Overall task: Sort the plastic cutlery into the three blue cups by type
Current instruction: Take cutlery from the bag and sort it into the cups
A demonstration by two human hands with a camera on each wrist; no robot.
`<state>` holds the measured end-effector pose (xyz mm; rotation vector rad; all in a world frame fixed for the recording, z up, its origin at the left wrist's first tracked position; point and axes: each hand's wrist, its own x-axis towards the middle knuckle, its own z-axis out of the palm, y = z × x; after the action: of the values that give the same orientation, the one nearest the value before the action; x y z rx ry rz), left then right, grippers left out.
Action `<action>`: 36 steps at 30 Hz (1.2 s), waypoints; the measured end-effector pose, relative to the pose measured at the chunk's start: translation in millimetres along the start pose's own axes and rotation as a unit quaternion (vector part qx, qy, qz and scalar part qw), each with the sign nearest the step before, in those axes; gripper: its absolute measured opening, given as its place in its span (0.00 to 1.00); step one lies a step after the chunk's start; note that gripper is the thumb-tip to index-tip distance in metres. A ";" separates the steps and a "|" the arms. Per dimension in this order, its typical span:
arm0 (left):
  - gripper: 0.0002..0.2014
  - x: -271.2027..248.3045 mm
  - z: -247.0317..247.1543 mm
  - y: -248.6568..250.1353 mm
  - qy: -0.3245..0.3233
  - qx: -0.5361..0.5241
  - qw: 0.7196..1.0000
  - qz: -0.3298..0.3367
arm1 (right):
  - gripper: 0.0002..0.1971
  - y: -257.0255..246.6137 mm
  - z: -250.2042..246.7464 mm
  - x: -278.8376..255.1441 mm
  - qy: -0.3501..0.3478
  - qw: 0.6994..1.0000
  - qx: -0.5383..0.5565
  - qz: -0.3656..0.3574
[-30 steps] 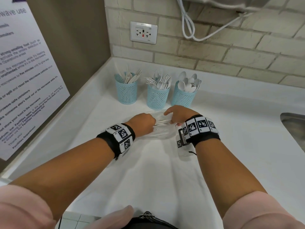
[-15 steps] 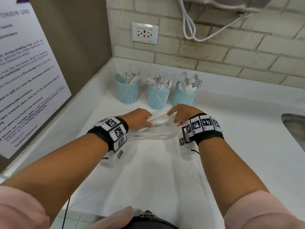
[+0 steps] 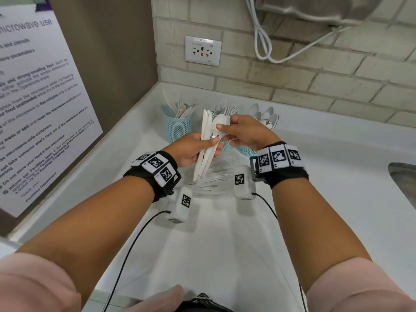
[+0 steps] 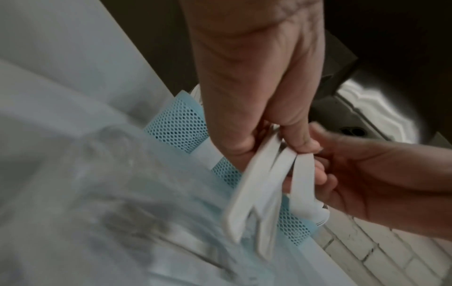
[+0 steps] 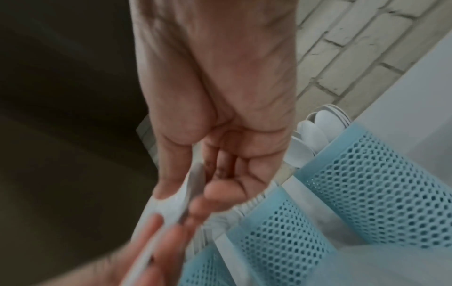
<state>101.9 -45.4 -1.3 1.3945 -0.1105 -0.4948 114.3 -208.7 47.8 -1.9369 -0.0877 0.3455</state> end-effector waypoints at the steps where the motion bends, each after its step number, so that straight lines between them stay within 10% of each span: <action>1: 0.06 0.5 1.1 -0.7 0.003 -0.014 1.000 -0.002 | 0.16 2.2 2.8 2.8 0.026 1.000 -0.001 -0.011; 30: 0.08 2.1 15.5 -5.0 0.003 -0.027 1.000 -0.005 | 0.14 25.6 4.4 12.2 0.093 0.992 -0.003 -0.091; 36: 0.09 0.8 19.8 -1.8 0.015 -0.035 0.999 -0.012 | 0.13 11.7 -36.4 18.0 0.268 0.958 0.000 -0.103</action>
<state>95.0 -64.0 0.5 1.3350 -0.0505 -0.4935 140.5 -241.8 46.1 -1.9367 0.0669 -0.3226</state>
